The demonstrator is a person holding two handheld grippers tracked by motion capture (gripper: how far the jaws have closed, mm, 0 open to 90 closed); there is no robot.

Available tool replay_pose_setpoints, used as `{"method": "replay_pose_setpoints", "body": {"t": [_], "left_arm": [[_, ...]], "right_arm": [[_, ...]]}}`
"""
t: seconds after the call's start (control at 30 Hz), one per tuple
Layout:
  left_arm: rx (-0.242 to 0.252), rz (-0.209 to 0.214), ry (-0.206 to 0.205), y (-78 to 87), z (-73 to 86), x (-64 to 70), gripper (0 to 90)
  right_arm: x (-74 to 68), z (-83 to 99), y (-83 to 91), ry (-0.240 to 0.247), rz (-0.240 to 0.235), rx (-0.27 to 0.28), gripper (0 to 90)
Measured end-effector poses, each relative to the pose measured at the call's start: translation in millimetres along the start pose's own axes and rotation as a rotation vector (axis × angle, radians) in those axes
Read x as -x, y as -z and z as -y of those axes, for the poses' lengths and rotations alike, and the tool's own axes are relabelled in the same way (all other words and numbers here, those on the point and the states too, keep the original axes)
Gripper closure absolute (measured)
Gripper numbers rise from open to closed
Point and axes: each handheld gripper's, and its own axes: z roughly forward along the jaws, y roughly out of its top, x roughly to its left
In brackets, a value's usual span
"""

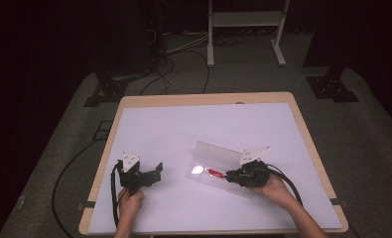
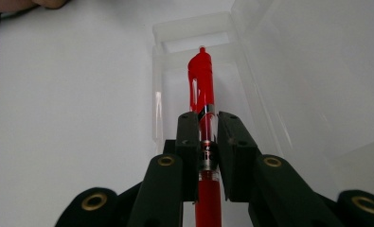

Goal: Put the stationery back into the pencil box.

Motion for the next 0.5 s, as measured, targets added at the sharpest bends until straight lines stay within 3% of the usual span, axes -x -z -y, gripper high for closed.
{"method": "replay_pose_setpoints", "body": {"t": [0.5], "left_arm": [[0.002, 0.001, -0.003, 0.1, 0.0, 0.3, 0.0]], "right_arm": [[3.2, 2.2, -6.7, -0.008, 0.001, -0.021, 78.5]]}}
